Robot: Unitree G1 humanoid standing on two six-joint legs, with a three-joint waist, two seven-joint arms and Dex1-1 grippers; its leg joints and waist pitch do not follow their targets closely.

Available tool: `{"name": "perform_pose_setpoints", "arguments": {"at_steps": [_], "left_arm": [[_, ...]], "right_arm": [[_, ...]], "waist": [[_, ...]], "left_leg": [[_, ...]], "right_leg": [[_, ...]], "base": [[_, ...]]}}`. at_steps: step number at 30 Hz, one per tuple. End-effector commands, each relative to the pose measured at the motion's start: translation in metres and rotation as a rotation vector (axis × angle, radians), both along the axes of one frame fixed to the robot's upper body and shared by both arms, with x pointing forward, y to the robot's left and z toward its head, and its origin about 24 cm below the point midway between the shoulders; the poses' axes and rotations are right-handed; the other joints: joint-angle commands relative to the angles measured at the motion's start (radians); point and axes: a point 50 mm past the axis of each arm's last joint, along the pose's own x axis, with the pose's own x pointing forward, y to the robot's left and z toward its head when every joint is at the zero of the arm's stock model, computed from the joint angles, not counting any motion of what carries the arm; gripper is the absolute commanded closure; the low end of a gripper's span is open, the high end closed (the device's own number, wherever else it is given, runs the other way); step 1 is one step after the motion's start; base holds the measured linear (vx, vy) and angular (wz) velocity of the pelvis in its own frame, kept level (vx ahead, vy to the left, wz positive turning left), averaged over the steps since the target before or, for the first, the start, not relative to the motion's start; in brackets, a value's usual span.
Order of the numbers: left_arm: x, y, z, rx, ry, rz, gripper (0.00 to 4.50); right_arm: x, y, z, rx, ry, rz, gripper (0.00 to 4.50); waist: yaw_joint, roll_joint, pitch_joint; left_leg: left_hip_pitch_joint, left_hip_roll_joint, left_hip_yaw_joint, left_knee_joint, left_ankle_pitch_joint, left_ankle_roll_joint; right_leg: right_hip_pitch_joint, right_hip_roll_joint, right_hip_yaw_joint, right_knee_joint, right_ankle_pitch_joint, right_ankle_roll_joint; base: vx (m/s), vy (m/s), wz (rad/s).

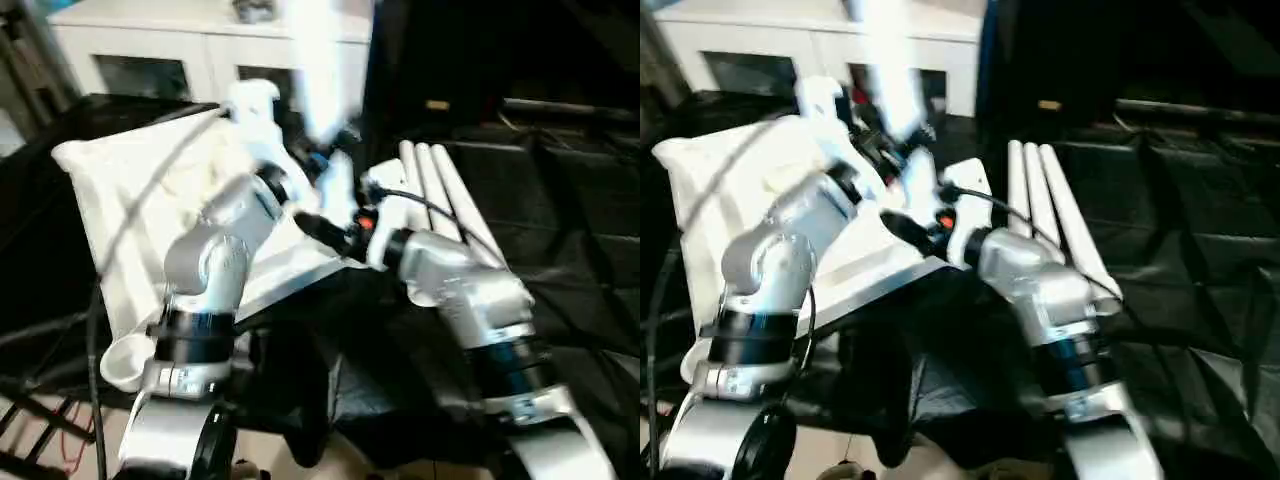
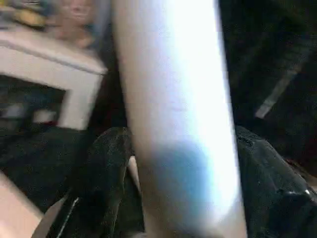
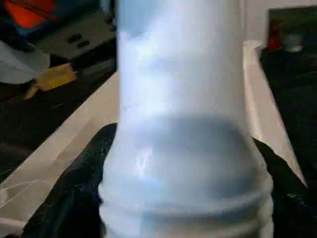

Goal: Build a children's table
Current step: Insert table leg to table base

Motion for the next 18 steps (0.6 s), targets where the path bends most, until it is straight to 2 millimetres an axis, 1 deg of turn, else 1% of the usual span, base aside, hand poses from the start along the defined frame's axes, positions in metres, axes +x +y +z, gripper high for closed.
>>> {"name": "perform_pose_setpoints", "arguments": {"at_steps": [1,3,5,6,8,10,11,13,14,15,17,18], "left_arm": [[0.003,0.003,0.004,0.004,0.007,0.059,1.52],[0.004,0.002,0.004,0.002,0.015,0.075,1.62],[0.003,0.000,0.005,-0.016,0.025,0.074,1.82],[0.002,-0.001,0.005,-0.025,0.029,0.073,1.93],[0.001,-0.006,0.008,-0.051,0.021,0.058,2.01],[-0.001,-0.010,0.011,-0.075,-0.002,0.034,2.16],[-0.002,-0.012,0.013,-0.087,-0.011,0.021,2.33],[-0.003,-0.013,0.014,-0.101,-0.018,0.010,2.35],[-0.003,-0.013,0.014,-0.112,-0.020,0.004,2.46],[-0.004,-0.013,0.015,-0.137,-0.017,-0.009,2.46],[-0.005,-0.013,0.015,-0.156,-0.020,-0.020,2.52],[-0.006,-0.014,0.015,-0.170,-0.019,-0.035,2.54]], "right_arm": [[0.002,0.001,0.004,-0.014,-0.037,-0.043,1.67],[0.002,0.002,0.004,-0.023,-0.048,-0.067,1.69],[0.002,0.003,0.005,-0.032,-0.061,-0.090,1.70],[0.003,0.003,0.005,-0.035,-0.066,-0.098,1.70],[0.003,0.004,0.006,-0.033,-0.076,-0.114,1.70],[0.003,0.004,0.006,-0.031,-0.080,-0.121,1.71],[0.003,0.004,0.005,-0.031,-0.080,-0.122,1.71],[0.003,0.004,0.005,-0.035,-0.082,-0.125,1.71],[0.003,0.004,0.005,-0.036,-0.082,-0.126,1.71],[0.003,0.003,0.005,-0.037,-0.083,-0.128,1.71],[0.003,0.003,0.005,-0.037,-0.084,-0.129,1.71],[0.003,0.003,0.005,-0.040,-0.086,-0.131,1.71]], "waist": [[0.001,-0.009,-0.086],[0.002,-0.008,-0.086],[0.005,-0.007,-0.087],[0.005,-0.005,-0.086],[0.005,-0.008,-0.086],[0.006,-0.009,-0.086],[0.005,-0.010,-0.086],[0.005,-0.009,-0.085],[0.004,-0.010,-0.085],[0.003,-0.009,-0.084],[0.001,-0.010,-0.084],[0.002,-0.006,-0.084]], "left_leg": [[0.008,0.007,0.003,-0.067,-0.112,-0.006],[0.008,0.008,0.003,-0.068,-0.114,-0.006],[0.011,0.009,0.004,-0.068,-0.118,-0.003],[0.010,0.009,0.004,-0.067,-0.118,-0.004],[0.009,0.008,0.004,-0.068,-0.123,-0.003],[0.007,0.008,0.004,-0.068,-0.122,-0.002],[0.006,0.007,0.004,-0.068,-0.124,0.001],[0.007,0.007,0.004,-0.068,-0.129,0.002],[0.007,0.007,0.004,-0.068,-0.132,0.003],[0.007,0.007,0.004,-0.068,-0.134,0.003],[0.008,0.007,0.004,-0.068,-0.141,0.002],[0.007,0.006,0.004,-0.068,-0.137,0.001]], "right_leg": [[0.064,-0.062,0.043,-0.080,-0.210,-0.126],[0.064,-0.062,0.043,-0.079,-0.203,-0.132],[0.062,-0.062,0.045,-0.078,-0.190,-0.140],[0.062,-0.062,0.045,-0.077,-0.185,-0.142],[0.064,-0.063,0.045,-0.079,-0.182,-0.144],[0.066,-0.065,0.045,-0.078,-0.180,-0.144],[0.067,-0.064,0.044,-0.079,-0.183,-0.140],[0.066,-0.065,0.045,-0.080,-0.193,-0.139],[0.066,-0.064,0.044,-0.081,-0.197,-0.137],[0.065,-0.063,0.044,-0.081,-0.200,-0.136],[0.065,-0.063,0.044,-0.083,-0.215,-0.129],[0.065,-0.063,0.045,-0.082,-0.211,-0.130]], "base": [[0.000,0.000,0.00],[0.000,0.000,0.00],[0.000,0.000,0.00],[0.000,0.000,0.00],[0.000,0.000,0.00],[0.000,0.000,0.00],[0.000,0.000,0.00],[0.000,0.000,0.00],[0.000,0.000,0.00],[0.000,0.000,0.00],[0.000,0.000,0.00],[0.000,0.000,0.00]]}}
